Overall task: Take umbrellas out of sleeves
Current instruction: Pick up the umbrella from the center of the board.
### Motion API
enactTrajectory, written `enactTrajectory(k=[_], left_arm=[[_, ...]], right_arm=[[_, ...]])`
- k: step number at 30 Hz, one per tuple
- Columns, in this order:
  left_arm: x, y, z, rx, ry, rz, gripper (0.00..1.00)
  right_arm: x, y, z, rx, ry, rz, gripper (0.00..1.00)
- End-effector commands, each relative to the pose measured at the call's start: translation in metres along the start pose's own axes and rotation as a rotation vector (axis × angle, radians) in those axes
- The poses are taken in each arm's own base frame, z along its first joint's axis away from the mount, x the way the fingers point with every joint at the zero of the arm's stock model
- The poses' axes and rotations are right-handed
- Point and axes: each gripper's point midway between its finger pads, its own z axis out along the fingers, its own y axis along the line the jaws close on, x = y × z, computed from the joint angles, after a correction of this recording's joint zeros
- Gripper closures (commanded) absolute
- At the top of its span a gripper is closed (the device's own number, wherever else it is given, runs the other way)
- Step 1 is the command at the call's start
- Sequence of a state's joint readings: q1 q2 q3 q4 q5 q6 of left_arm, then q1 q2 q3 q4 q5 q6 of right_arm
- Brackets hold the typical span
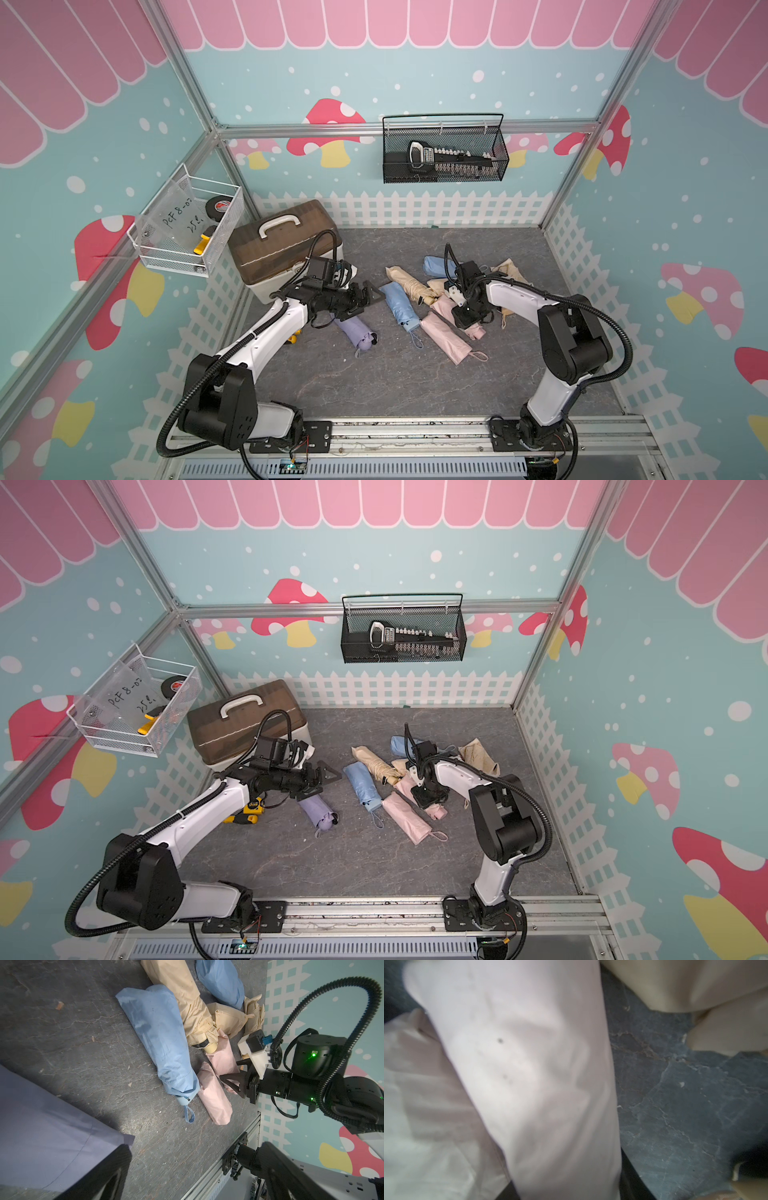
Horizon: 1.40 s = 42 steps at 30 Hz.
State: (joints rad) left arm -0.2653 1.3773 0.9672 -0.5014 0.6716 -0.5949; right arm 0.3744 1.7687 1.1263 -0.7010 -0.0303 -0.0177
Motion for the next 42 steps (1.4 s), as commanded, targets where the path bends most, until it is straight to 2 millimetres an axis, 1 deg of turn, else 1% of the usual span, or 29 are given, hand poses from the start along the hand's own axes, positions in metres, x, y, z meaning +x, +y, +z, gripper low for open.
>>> enactTrajectory(k=[1, 4, 6, 10, 15, 18, 21, 26, 32, 37, 42], left_arm=[[0.0, -0.005, -0.007, 0.027, -0.016, 0.023, 0.04], [-0.003, -0.013, -0.011, 0.045, -0.023, 0.053, 0.04], [-0.007, -0.018, -0.015, 0.056, -0.035, 0.077, 0.04], [-0.014, -0.031, -0.021, 0.095, -0.056, 0.111, 0.04], [-0.022, -0.049, -0.03, 0.139, -0.092, 0.162, 0.03], [-0.025, -0.057, -0.034, 0.158, -0.099, 0.178, 0.02], [-0.03, -0.066, -0.038, 0.179, -0.102, 0.179, 0.02], [-0.037, -0.085, -0.043, 0.204, -0.103, 0.189, 0.02], [-0.043, -0.096, -0.048, 0.203, -0.108, 0.202, 0.02], [-0.041, -0.097, -0.049, 0.204, -0.104, 0.198, 0.02], [-0.039, -0.091, -0.046, 0.19, -0.093, 0.194, 0.02]], right_arm=[[0.002, 0.008, -0.01, -0.025, -0.011, -0.02, 0.69], [0.001, 0.014, -0.03, -0.049, -0.041, -0.004, 0.71], [-0.001, 0.019, -0.047, -0.072, -0.078, 0.012, 0.72], [-0.012, 0.041, -0.082, -0.196, -0.174, 0.045, 0.73], [-0.038, 0.087, -0.133, -0.494, -0.292, 0.077, 0.75], [-0.052, 0.101, -0.158, -0.587, -0.348, 0.082, 0.75], [-0.065, 0.109, -0.177, -0.604, -0.391, 0.056, 0.75], [-0.079, 0.133, -0.191, -0.571, -0.364, -0.059, 0.75], [-0.095, 0.162, -0.197, -0.544, -0.33, -0.179, 0.75], [-0.105, 0.181, -0.199, -0.547, -0.314, -0.238, 0.76], [-0.11, 0.198, -0.201, -0.553, -0.312, -0.284, 0.76]])
